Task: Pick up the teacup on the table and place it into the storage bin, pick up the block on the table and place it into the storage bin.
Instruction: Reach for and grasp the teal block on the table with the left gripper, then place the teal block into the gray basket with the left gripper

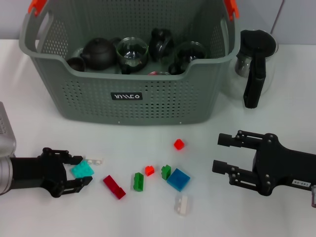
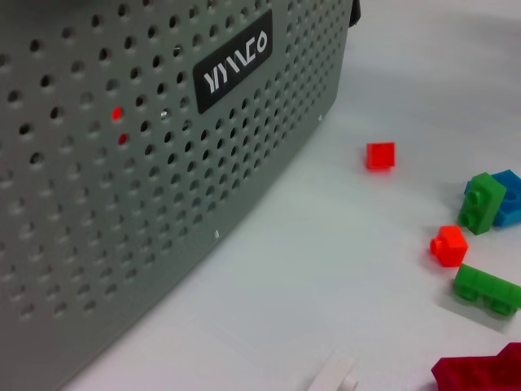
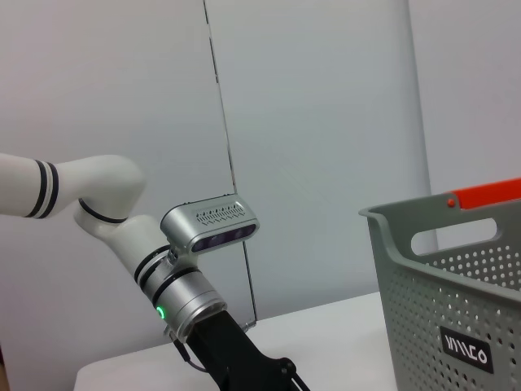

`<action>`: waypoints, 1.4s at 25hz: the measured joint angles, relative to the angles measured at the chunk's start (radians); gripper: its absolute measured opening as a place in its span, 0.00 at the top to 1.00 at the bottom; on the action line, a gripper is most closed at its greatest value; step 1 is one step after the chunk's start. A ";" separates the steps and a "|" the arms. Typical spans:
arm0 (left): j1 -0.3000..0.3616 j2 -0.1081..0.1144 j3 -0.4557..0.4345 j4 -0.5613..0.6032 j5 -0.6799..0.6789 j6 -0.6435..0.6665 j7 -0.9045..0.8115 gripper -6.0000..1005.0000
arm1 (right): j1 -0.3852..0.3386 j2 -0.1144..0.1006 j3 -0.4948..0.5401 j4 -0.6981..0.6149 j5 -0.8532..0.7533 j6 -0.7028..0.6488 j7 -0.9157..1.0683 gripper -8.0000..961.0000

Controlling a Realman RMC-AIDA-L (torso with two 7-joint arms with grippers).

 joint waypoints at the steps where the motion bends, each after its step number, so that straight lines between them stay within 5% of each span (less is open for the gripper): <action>1: 0.000 0.000 0.000 -0.001 0.000 0.000 -0.001 0.46 | 0.000 0.000 0.000 0.000 0.000 0.000 0.000 0.34; 25: -0.004 0.008 0.000 -0.012 0.030 -0.010 -0.069 0.47 | 0.000 0.000 -0.003 0.000 0.000 0.000 0.000 0.34; 31: -0.009 0.003 -0.005 -0.032 0.055 -0.008 -0.090 0.60 | 0.000 0.000 -0.004 0.000 0.000 0.000 0.000 0.35; 35: -0.001 0.004 -0.022 -0.059 0.013 0.039 -0.089 0.58 | -0.002 0.000 -0.001 0.000 0.000 -0.001 0.000 0.35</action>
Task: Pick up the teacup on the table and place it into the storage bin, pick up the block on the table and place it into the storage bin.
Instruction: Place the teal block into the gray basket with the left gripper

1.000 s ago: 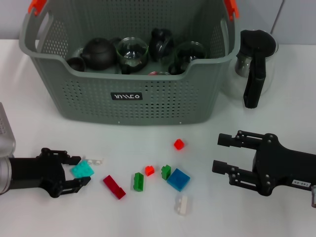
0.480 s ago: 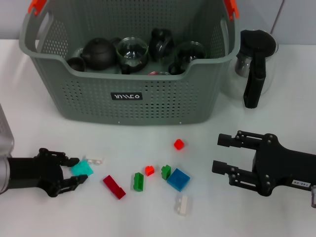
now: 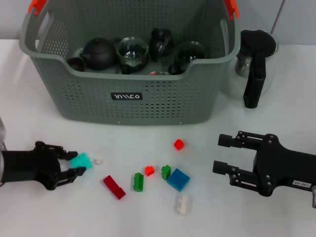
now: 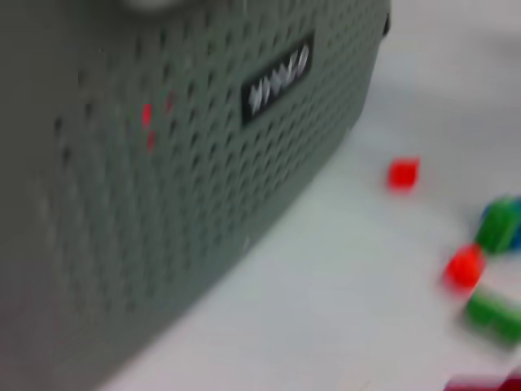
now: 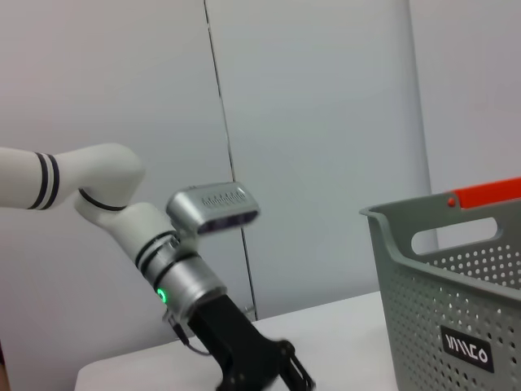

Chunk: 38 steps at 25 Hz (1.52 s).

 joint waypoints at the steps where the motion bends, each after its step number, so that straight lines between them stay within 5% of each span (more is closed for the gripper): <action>1: 0.001 0.001 -0.014 -0.012 -0.022 0.034 0.004 0.58 | -0.001 -0.001 0.001 0.000 0.000 -0.001 0.000 0.35; 4: -0.010 0.017 -0.143 -0.052 -0.143 0.257 0.031 0.57 | -0.002 -0.001 0.002 0.000 0.000 -0.002 0.000 0.35; 8: -0.066 0.067 -0.354 -0.066 -0.390 0.583 -0.030 0.55 | -0.004 -0.001 0.002 0.000 0.000 -0.002 0.000 0.35; 11: -0.121 0.083 -0.372 -0.150 -0.525 0.634 -0.227 0.54 | 0.000 -0.002 0.002 0.000 0.000 -0.003 0.000 0.35; 16: -0.269 0.088 -0.269 -0.250 -0.433 0.358 -0.508 0.52 | 0.010 0.001 -0.003 0.000 0.001 -0.002 0.000 0.35; 20: -0.357 0.101 -0.057 -0.188 -0.230 0.055 -0.609 0.51 | 0.013 0.001 -0.001 0.001 0.002 0.001 0.000 0.35; 25: -0.459 0.087 0.136 -0.009 -0.008 -0.247 -0.683 0.49 | 0.013 0.004 -0.004 0.002 0.002 0.000 0.000 0.35; 32: -0.585 0.056 0.202 0.203 0.230 -0.478 -0.804 0.46 | 0.020 0.005 -0.003 0.013 0.007 -0.001 0.000 0.35; 38: -0.596 0.014 0.208 0.155 0.306 -0.494 -0.835 0.44 | 0.020 0.004 -0.004 0.013 0.007 0.001 0.000 0.35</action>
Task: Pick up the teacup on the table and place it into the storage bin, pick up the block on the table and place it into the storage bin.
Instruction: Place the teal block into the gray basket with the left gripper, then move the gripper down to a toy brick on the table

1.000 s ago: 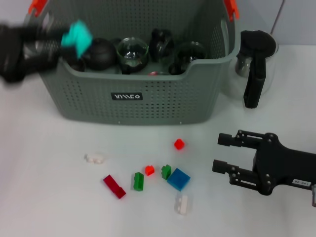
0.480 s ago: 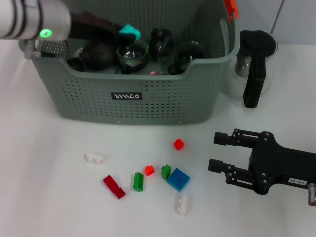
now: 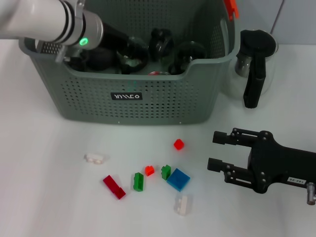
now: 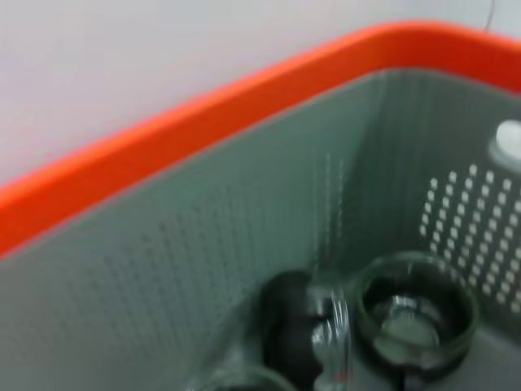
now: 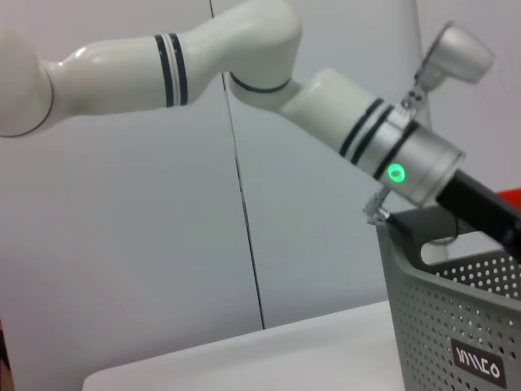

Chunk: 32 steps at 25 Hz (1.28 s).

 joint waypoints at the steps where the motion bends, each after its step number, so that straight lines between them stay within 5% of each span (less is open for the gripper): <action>1: 0.016 -0.005 -0.002 -0.040 -0.014 0.019 0.000 0.43 | 0.001 0.000 0.000 0.000 0.000 0.000 0.000 0.35; 4: 0.116 -0.012 -0.005 -0.211 -0.137 0.130 0.032 0.35 | 0.003 -0.001 -0.001 0.000 0.000 0.000 0.000 0.35; 9: 0.406 0.000 -0.074 -0.470 -0.610 0.439 0.273 0.20 | -0.001 -0.002 0.002 -0.001 -0.004 -0.004 0.000 0.35; 12: 0.522 -0.003 -0.182 -0.457 -0.750 0.615 0.511 0.14 | -0.002 -0.003 0.003 -0.001 -0.005 -0.005 0.000 0.35; 17: 0.630 -0.002 -0.265 -0.313 -0.746 0.770 0.810 0.14 | 0.002 -0.003 -0.001 -0.001 -0.005 -0.001 0.000 0.35; 26: 0.640 0.003 -0.274 -0.086 -0.604 0.674 1.015 0.15 | 0.001 -0.003 0.000 0.000 -0.005 0.001 0.002 0.35; 32: 0.521 0.038 -0.280 0.108 -0.489 0.527 0.932 0.21 | -0.005 -0.003 0.003 0.001 -0.005 0.001 0.002 0.35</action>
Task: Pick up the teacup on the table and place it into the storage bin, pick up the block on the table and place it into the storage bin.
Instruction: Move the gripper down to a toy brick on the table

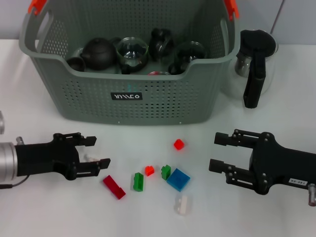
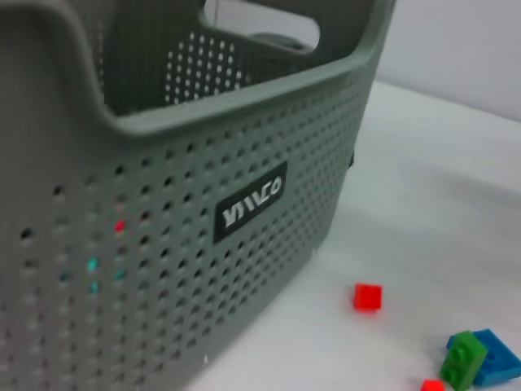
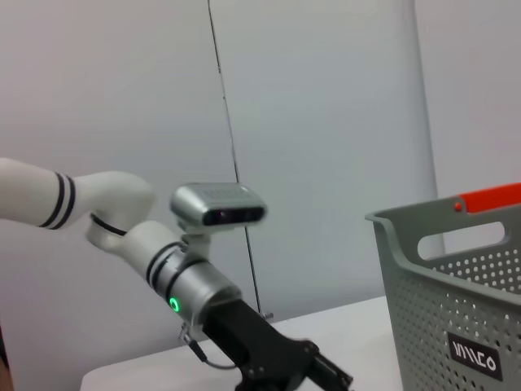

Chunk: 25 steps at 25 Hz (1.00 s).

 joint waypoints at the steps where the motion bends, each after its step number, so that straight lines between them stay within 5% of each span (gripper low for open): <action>1: -0.011 0.007 0.000 0.023 0.003 -0.009 -0.003 0.22 | -0.001 0.000 0.000 0.000 0.000 0.000 0.000 0.35; 13: -0.006 0.003 0.006 0.058 0.022 -0.125 -0.003 0.27 | -0.003 0.000 0.000 0.000 0.000 0.000 0.000 0.35; 25: -0.002 -0.002 0.010 0.060 0.066 -0.105 -0.014 0.29 | -0.004 0.000 0.001 0.000 0.000 0.000 0.000 0.35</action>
